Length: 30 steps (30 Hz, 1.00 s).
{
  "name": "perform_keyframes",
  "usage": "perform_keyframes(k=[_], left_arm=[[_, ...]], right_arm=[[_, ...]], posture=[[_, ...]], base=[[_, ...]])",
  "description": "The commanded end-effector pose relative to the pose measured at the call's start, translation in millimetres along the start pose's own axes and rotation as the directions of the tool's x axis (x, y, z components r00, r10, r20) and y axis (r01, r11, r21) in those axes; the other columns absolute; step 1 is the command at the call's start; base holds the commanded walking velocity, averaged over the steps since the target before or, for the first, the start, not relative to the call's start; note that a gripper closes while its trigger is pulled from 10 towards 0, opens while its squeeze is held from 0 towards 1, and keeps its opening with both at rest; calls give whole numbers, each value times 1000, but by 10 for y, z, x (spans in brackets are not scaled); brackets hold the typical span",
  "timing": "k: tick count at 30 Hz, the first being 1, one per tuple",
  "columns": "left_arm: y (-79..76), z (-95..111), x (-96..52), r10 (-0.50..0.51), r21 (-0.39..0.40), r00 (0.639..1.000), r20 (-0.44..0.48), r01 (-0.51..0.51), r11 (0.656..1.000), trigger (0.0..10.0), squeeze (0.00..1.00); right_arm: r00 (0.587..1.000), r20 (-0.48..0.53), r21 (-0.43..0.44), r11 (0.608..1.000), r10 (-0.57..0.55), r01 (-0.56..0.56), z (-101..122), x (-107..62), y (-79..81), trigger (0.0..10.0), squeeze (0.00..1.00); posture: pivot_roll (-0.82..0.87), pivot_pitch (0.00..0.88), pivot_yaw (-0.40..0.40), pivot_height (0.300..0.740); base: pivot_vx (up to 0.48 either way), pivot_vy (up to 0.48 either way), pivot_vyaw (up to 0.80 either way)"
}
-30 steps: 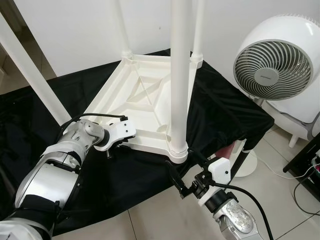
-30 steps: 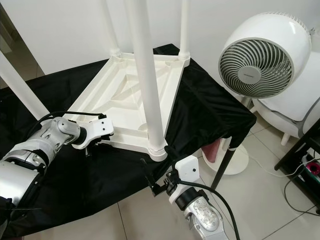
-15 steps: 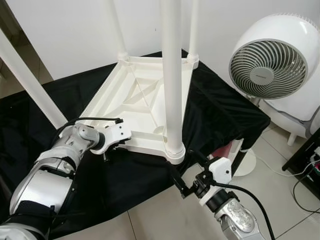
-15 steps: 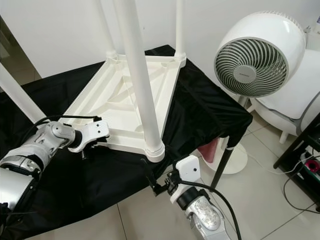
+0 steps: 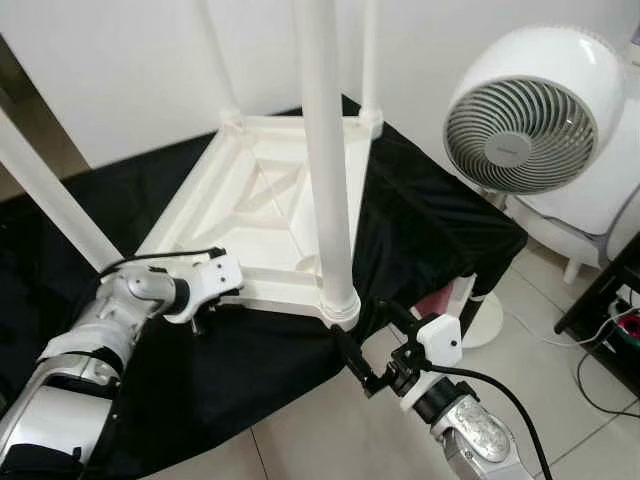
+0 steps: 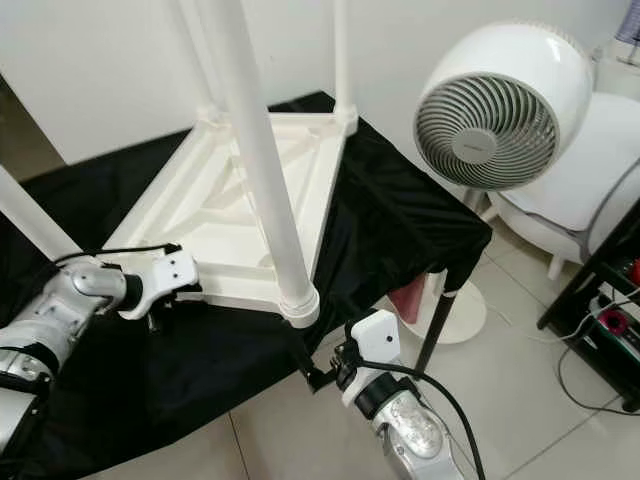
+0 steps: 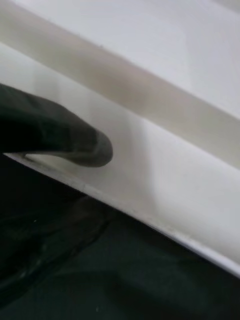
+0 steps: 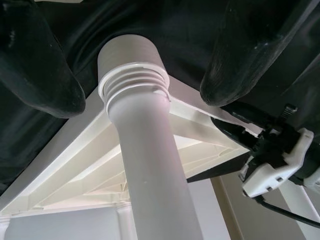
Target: Building children table
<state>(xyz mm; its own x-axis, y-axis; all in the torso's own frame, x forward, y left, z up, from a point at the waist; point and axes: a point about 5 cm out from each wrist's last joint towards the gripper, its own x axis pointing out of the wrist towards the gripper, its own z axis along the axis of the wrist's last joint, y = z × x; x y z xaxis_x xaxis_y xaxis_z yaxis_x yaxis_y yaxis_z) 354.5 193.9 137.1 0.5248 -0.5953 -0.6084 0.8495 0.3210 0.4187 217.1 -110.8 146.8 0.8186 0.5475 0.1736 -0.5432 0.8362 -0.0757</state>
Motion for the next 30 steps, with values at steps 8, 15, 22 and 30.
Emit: perform_keyframes(k=[8,15,22,30], left_arm=[[-141,-325,-96,61,-211,997,-41,-68,975,0,0],[-158,-381,-267,39,-213,998,-44,-47,976,0,0],[-142,-334,-484,9,-203,1000,-17,-12,979,0,0],[-254,-345,-633,-4,-240,1000,-7,2,971,0,0]], right_arm=[[999,9,12,999,36,-36,-16,59,30,10000,0],[999,6,5,999,32,-32,-18,47,2,10000,0],[999,8,4,999,38,-38,-20,55,3,10000,0],[999,9,2,999,40,-40,-28,65,-3,10000,0]], posture=[[3,128,74,740],[2,130,76,740],[8,125,77,740],[11,123,79,740]], base=[[0,0,0],[0,0,0],[0,0,0],[0,0,0]])
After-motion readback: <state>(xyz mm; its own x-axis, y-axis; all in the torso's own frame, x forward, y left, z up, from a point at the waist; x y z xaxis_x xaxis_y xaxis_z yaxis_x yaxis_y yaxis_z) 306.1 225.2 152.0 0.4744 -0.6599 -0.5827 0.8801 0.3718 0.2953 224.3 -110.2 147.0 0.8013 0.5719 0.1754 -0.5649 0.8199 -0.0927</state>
